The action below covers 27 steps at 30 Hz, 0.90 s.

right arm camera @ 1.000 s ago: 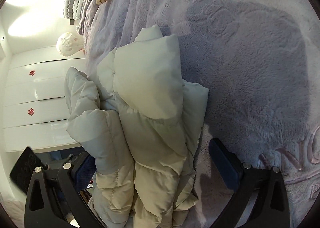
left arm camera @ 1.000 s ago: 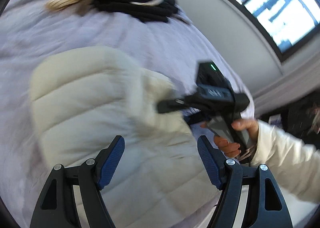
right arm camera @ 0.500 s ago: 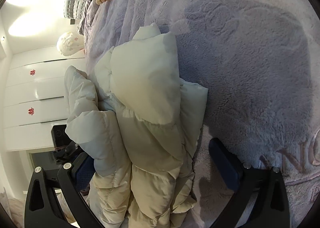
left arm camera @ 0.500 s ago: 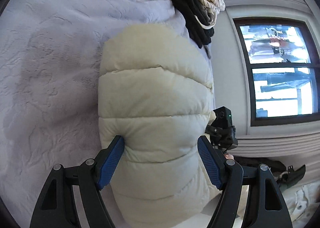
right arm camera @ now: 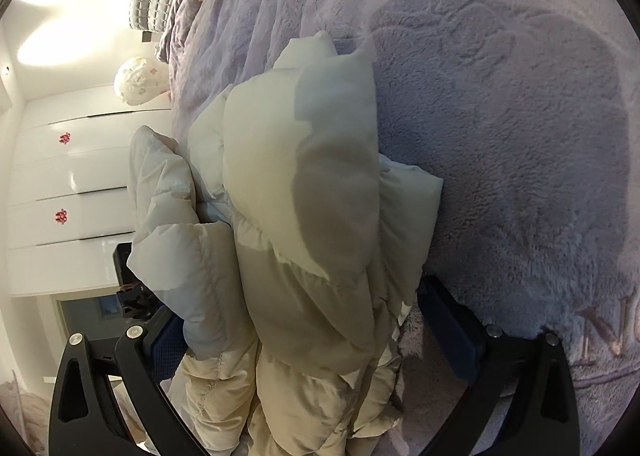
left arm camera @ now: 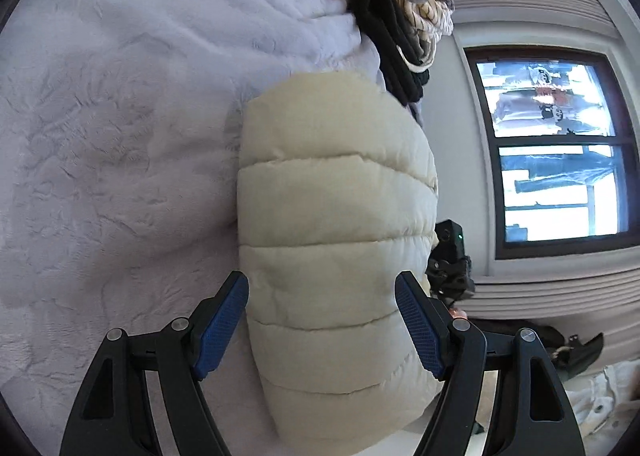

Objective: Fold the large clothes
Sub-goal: 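Grasp the rolled jacket bundle with the left tool and lift it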

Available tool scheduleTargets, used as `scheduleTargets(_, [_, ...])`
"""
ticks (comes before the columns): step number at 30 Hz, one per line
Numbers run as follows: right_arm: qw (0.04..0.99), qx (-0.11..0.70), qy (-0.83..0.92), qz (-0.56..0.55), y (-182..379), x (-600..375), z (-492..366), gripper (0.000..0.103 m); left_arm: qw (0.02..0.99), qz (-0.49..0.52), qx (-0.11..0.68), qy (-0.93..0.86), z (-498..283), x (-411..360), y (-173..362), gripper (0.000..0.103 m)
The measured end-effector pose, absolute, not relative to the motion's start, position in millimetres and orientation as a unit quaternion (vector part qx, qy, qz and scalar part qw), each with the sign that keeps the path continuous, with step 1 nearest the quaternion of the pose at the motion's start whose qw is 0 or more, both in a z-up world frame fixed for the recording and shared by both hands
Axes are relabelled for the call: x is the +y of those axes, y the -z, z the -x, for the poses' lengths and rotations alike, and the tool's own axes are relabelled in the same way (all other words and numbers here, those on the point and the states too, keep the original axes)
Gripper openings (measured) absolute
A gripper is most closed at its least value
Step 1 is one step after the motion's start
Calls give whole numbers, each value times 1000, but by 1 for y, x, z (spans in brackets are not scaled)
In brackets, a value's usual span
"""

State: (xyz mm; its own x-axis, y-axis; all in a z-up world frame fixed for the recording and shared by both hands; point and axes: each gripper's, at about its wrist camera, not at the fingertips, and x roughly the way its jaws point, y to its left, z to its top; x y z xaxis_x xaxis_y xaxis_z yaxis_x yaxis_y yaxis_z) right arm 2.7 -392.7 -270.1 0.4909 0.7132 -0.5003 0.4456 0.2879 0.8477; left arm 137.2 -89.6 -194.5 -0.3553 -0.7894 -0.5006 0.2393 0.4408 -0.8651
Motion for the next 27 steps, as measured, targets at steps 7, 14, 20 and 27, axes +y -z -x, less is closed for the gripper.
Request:
scheduleTargets(7, [633,488,-111,-590,272,-390,-5,102,520,196,664,500,-121,-126,212,91])
scheduleTargets(14, [625,477,-113,-607,270,-377,-8,96,562,145,665,469,-108,-143,201,92])
scheduleTargets(20, [612,457,-89,-640,269,-375,12,53,588,102,654,465,-97,-156,183,71])
scheduleTargets(27, [613,435,-99,-652,251,-372,27,48,591,110,637,482,-90,-155,150,68])
